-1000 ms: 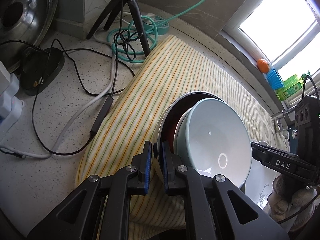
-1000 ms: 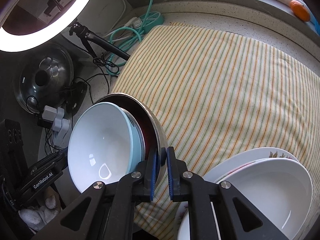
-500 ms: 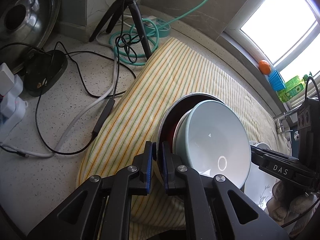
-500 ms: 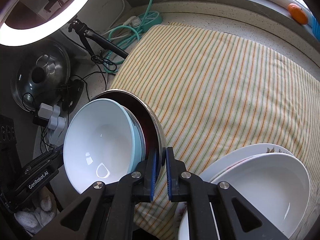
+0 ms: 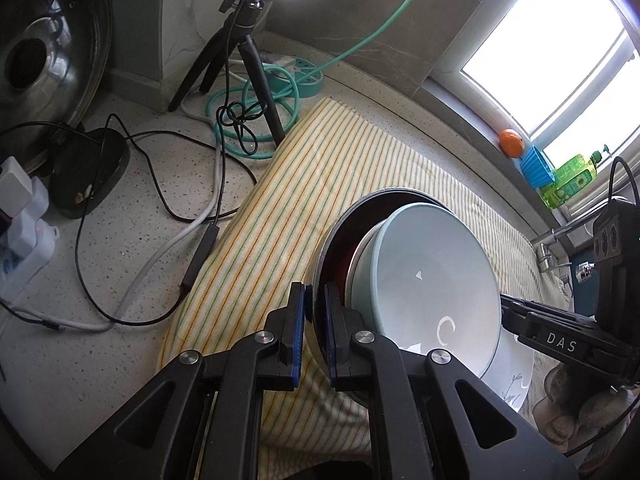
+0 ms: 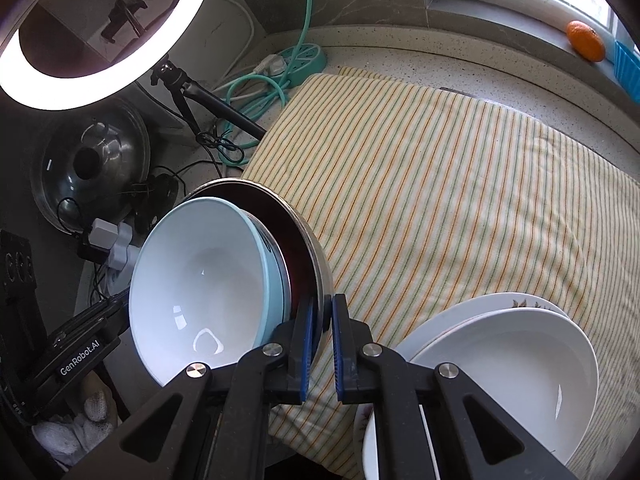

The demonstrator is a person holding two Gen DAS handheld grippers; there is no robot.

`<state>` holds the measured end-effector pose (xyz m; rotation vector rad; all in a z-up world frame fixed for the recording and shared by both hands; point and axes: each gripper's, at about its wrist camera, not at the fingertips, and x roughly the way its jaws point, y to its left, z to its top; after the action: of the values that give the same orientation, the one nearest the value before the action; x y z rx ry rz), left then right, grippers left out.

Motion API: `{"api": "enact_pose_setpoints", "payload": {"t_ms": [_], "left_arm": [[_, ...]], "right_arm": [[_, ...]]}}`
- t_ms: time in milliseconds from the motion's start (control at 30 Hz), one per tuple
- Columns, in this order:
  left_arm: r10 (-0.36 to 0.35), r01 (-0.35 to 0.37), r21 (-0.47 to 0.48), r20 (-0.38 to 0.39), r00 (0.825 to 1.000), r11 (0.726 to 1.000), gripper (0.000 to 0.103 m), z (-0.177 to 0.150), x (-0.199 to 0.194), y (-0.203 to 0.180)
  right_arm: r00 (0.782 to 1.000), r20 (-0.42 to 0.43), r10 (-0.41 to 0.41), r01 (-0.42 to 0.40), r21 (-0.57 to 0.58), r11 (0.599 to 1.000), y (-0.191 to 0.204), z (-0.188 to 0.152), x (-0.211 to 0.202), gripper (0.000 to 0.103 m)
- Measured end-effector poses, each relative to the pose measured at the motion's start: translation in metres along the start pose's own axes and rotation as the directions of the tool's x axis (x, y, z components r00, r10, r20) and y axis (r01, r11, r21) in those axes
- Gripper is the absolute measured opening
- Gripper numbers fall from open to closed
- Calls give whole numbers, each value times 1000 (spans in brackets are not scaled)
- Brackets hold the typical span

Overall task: Organize plates and bowls
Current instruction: 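Lower the nested bowl stack onto the white floral plates with both tools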

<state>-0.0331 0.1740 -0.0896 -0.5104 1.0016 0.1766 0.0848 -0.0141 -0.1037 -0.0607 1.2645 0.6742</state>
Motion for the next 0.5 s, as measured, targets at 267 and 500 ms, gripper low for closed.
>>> {"api": "enact_pose_setpoints", "payload": {"t_ms": [267,500], "left_arm": [[-26,25,58,10,1000,998,7,4,-9,-24],[-46,44,93,20,999,995,7,2,-13,-52]], "right_arm": [[999,41,-8,6,46,999,-13,-8,-28,8],[998,65,-14,9,82,997,-31,-15,-48,8]]}}
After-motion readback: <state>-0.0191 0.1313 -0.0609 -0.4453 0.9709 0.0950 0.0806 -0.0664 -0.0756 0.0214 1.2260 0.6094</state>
